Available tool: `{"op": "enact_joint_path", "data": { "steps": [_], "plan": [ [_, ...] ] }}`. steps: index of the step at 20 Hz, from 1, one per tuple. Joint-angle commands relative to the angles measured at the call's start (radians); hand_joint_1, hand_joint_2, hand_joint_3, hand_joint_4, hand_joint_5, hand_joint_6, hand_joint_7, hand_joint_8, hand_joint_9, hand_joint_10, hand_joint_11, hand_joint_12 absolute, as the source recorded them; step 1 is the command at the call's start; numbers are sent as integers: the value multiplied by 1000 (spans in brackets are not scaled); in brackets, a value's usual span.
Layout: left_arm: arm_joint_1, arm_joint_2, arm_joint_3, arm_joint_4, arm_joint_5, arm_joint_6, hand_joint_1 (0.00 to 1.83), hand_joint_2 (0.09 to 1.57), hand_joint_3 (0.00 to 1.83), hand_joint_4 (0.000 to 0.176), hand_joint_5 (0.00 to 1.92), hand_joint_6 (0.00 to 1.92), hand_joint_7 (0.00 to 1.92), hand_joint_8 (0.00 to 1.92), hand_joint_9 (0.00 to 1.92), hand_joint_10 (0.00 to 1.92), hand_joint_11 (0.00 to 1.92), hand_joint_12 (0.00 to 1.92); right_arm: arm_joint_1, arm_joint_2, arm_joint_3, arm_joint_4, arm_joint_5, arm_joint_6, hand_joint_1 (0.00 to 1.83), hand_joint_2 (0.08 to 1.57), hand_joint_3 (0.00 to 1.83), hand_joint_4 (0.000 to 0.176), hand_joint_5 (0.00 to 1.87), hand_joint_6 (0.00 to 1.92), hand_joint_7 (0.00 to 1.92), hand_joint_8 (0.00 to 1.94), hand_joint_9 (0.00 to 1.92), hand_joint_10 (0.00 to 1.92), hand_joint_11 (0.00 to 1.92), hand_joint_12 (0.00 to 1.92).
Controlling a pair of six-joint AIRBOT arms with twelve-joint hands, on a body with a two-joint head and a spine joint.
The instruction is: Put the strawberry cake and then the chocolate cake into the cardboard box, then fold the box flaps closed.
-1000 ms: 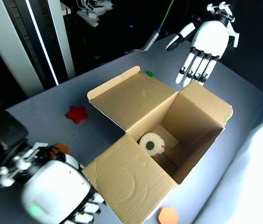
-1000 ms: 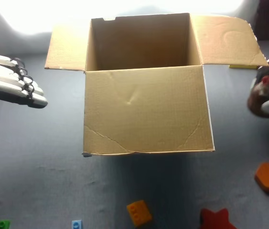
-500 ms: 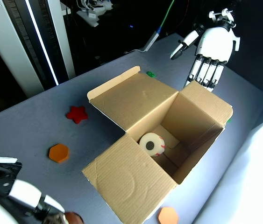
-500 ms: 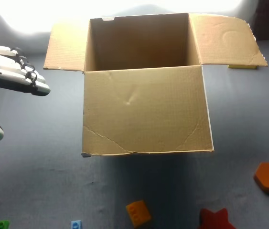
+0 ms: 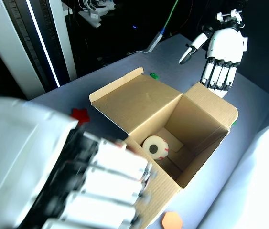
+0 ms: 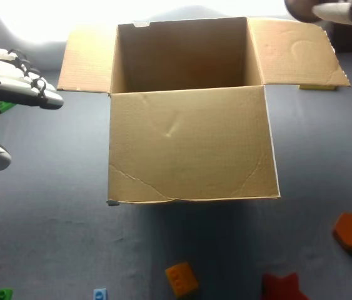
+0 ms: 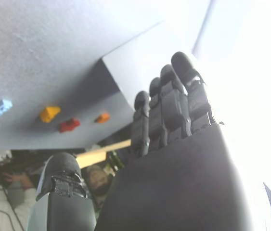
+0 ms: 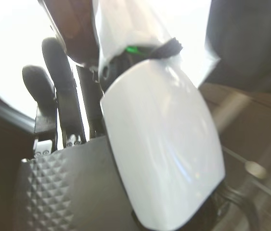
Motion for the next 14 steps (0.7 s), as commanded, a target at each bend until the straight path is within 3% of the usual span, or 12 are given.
{"op": "enact_joint_path", "data": {
  "steps": [1, 6, 14],
  "plan": [
    [-19, 5, 11, -79, -23, 2, 65, 1085, 0, 30, 165, 5, 194, 7, 196, 3, 0, 817, 2, -8, 12, -46, 170, 10, 1199, 1168, 0, 0, 956, 966, 825, 1333, 507, 1458, 201, 1921],
    [-41, 7, 8, -88, -23, 2, 70, 1088, 0, 24, 160, 2, 173, 4, 173, 2, 0, 804, -46, -124, 86, -61, 188, 17, 1194, 1179, 2, 0, 953, 1000, 778, 1377, 450, 1495, 162, 1921],
    [-31, 1, 19, -82, -27, 7, 70, 1077, 0, 34, 179, 1, 198, 3, 213, 6, 0, 863, -104, -248, 169, -83, 227, 1, 1202, 1177, 0, 0, 979, 925, 773, 1406, 447, 1494, 136, 1921]
  ]
}}
